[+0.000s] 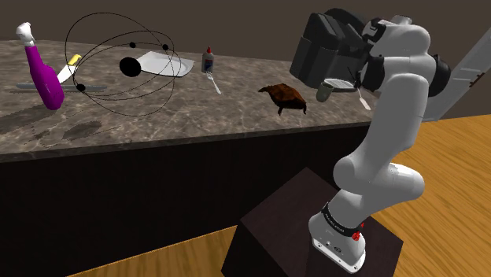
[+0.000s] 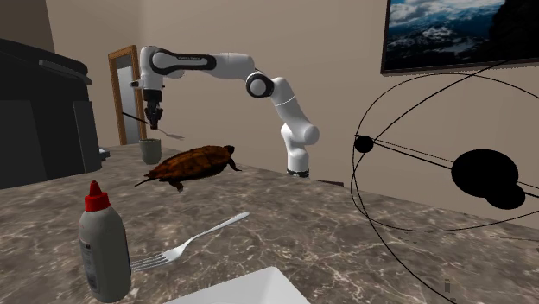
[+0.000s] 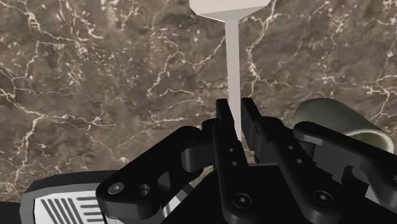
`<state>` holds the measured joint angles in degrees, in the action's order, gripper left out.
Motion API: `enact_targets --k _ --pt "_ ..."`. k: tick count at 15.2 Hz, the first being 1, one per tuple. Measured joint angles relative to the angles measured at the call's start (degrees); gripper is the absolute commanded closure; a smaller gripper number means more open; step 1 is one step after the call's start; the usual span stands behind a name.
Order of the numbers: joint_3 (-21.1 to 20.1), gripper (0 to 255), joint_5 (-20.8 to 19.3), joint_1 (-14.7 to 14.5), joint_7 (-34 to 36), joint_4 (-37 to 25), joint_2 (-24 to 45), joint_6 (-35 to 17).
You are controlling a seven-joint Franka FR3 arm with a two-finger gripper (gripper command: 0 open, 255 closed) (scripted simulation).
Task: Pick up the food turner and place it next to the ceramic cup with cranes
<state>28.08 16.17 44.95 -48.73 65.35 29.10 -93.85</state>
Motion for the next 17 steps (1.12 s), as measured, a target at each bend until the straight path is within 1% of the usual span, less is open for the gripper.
enact_targets --k 9,17 --pt "0.04 255 -0.37 -1.73 -0.79 9.45 -1.46 -7.86" --pt "-0.23 255 0.04 -2.45 -1.53 15.32 -1.19 -13.84"
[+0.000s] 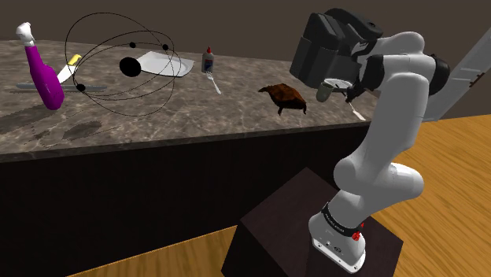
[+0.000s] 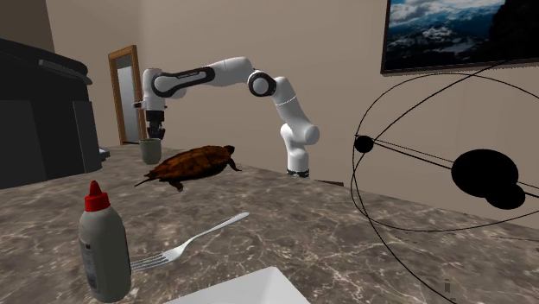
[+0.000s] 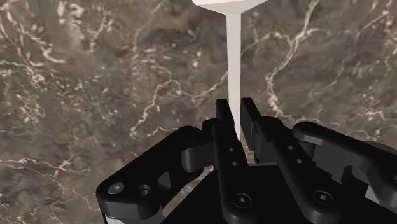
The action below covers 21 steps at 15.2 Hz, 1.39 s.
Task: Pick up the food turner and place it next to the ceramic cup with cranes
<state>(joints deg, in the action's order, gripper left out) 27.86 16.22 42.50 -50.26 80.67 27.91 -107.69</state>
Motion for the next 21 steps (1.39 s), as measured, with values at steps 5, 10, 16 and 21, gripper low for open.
enact_targets --k 5,10,16,21 --pt "-0.24 255 0.48 -0.02 -0.42 1.77 0.81 -2.48" --pt "-0.25 255 0.47 -0.1 -0.4 2.04 0.75 -2.72" --pt "-0.25 0 0.47 -0.1 -0.4 2.04 0.75 -2.72" --pt "0.22 0 -0.29 0.21 0.13 -1.56 -0.55 1.96"
